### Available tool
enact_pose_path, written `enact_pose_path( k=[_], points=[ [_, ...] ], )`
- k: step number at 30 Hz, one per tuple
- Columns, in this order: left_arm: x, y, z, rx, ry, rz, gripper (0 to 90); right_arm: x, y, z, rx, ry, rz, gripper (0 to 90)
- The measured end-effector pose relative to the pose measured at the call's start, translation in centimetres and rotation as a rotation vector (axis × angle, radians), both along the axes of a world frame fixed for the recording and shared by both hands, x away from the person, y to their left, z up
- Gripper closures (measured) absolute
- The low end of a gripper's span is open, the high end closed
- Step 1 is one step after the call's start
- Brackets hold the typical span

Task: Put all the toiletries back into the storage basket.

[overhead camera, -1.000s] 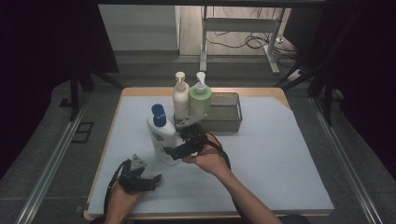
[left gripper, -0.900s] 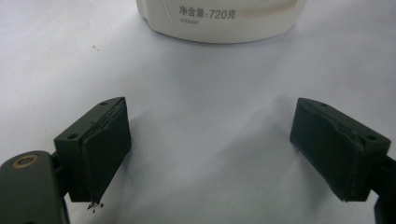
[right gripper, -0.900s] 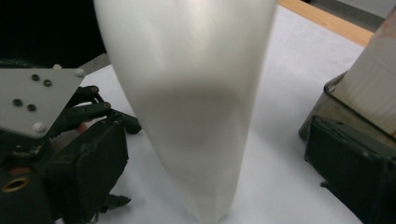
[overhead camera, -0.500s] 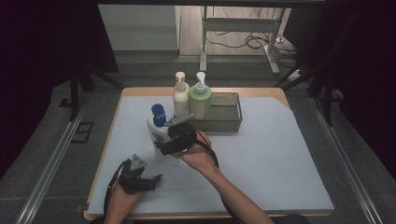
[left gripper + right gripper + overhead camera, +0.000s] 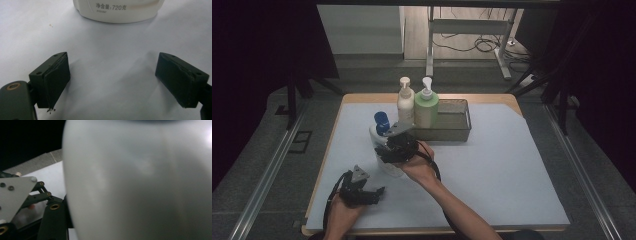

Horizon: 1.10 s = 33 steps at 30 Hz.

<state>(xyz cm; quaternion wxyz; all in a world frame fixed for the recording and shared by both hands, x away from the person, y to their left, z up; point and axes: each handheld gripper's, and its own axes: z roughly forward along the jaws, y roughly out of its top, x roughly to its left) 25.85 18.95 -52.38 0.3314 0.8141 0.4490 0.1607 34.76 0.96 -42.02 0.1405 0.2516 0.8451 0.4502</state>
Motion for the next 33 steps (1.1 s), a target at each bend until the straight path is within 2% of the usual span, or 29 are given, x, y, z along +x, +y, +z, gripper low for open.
enact_pose_path(
  k=[14,18,29,33],
  points=[
    [0.0,0.0,0.0,0.001,0.0,0.0,12.1,-0.5,-0.5,0.7,-0.009,0.001,0.004,40.1],
    [0.0,0.0,0.0,0.001,0.0,0.001,12.1,-0.7,-1.3,1.5,0.005,0.011,0.005,40.1],
    [0.0,0.0,0.0,0.001,-0.001,0.003,12.1,-1.4,-3.7,3.0,-0.016,0.012,0.001,40.2],
    [0.0,0.0,0.0,0.002,-0.002,0.004,12.1,-1.4,-5.3,3.5,-0.014,0.017,-0.014,40.1]
  ],
)
